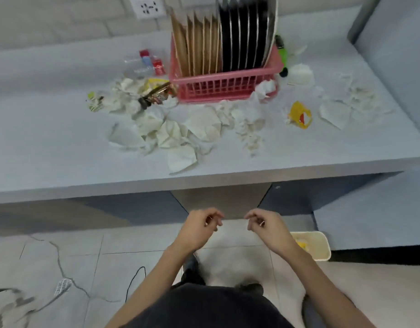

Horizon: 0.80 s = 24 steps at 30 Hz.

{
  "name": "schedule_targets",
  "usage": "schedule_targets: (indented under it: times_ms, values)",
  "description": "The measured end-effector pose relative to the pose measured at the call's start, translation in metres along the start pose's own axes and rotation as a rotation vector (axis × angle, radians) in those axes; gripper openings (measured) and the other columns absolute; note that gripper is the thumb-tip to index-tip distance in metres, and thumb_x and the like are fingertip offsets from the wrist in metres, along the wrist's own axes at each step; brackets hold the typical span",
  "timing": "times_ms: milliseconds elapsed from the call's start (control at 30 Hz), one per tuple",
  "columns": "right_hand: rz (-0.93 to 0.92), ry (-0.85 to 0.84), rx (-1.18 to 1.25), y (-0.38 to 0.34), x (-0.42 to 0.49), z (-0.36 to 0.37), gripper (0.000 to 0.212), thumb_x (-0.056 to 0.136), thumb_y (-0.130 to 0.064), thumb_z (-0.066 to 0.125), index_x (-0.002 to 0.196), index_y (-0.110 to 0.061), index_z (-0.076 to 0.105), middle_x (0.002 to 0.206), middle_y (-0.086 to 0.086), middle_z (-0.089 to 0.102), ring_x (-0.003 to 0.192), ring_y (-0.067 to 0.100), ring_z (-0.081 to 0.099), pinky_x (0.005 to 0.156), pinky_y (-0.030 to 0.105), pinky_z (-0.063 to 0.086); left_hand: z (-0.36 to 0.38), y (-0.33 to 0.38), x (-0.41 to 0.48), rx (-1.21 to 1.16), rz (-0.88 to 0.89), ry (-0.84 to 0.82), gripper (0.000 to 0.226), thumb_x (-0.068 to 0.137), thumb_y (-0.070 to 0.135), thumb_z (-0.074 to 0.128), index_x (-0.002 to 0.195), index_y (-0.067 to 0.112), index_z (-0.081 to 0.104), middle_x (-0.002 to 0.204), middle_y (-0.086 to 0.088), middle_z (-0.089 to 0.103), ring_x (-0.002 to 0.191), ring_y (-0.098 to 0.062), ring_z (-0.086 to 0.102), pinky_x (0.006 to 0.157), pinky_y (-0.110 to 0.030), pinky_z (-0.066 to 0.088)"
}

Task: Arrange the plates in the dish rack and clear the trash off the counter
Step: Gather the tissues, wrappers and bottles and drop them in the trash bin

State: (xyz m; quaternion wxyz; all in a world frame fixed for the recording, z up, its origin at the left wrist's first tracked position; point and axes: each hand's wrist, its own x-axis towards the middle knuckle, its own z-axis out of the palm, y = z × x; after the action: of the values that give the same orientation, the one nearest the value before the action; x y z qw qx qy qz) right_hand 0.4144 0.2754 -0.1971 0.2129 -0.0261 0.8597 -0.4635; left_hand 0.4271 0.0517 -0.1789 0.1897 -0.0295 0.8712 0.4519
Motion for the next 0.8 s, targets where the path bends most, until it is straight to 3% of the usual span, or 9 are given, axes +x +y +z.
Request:
schedule_targets:
  times_ms: [133,267,400,633,733,800]
  values:
    - [-0.097,-0.08,-0.026,-0.069,0.028,0.041,0.029,0.091,-0.007,0.057,0.087,-0.032,0.07,0.072,-0.005,0.07,0.07,0.012,0.066,0.071,0.029,0.053,-0.067,-0.025,-0.031,-0.114,0.02,0.198,0.029,0.095,0.002,0.052,0.094,0.025,0.07,0.08,0.009,0.071,0.071,-0.008,0.066,0.072,-0.025,0.055]
    - [-0.159,-0.148,-0.048,-0.139,0.065,0.094,0.024,0.093,-0.007,0.057,0.091,-0.026,0.071,0.076,-0.003,0.071,0.076,0.01,0.067,0.073,0.021,0.049,-0.14,-0.064,-0.041,-0.205,0.037,0.335,0.031,0.093,-0.002,0.054,0.091,0.023,0.072,0.079,0.012,0.071,0.069,-0.008,0.065,0.068,-0.023,0.054]
    - [-0.182,-0.168,-0.074,-0.201,0.104,0.142,0.023,0.093,-0.004,0.056,0.091,-0.023,0.069,0.077,0.002,0.071,0.078,0.013,0.066,0.075,0.021,0.049,-0.203,-0.102,-0.036,-0.199,0.054,0.341,0.031,0.094,0.006,0.054,0.087,0.033,0.069,0.078,0.015,0.071,0.072,-0.006,0.066,0.072,-0.025,0.054]
    - [-0.19,-0.058,-0.104,-0.256,0.143,0.191,0.019,0.092,-0.011,0.058,0.096,-0.027,0.068,0.087,-0.004,0.067,0.074,0.01,0.061,0.067,0.017,0.048,-0.297,-0.143,0.002,-0.123,0.086,0.384,0.025,0.094,0.008,0.054,0.098,0.025,0.071,0.086,0.014,0.072,0.079,-0.005,0.066,0.07,-0.023,0.055]
    - [-0.282,0.014,-0.196,-0.269,0.164,0.201,0.019,0.09,-0.009,0.06,0.103,-0.021,0.067,0.1,-0.006,0.061,0.085,0.006,0.058,0.076,0.014,0.044,-0.327,-0.153,0.03,-0.048,0.122,0.449,0.029,0.091,0.004,0.053,0.102,0.025,0.07,0.096,0.016,0.07,0.085,-0.002,0.064,0.069,-0.014,0.046]
    - [-0.365,0.033,-0.304,-0.275,0.183,0.206,0.024,0.089,-0.012,0.063,0.111,-0.018,0.065,0.111,-0.005,0.054,0.101,0.009,0.054,0.088,0.021,0.043,-0.343,-0.158,0.05,0.008,0.134,0.482,0.03,0.091,0.003,0.053,0.106,0.022,0.07,0.105,0.013,0.068,0.087,-0.002,0.062,0.071,-0.01,0.042]
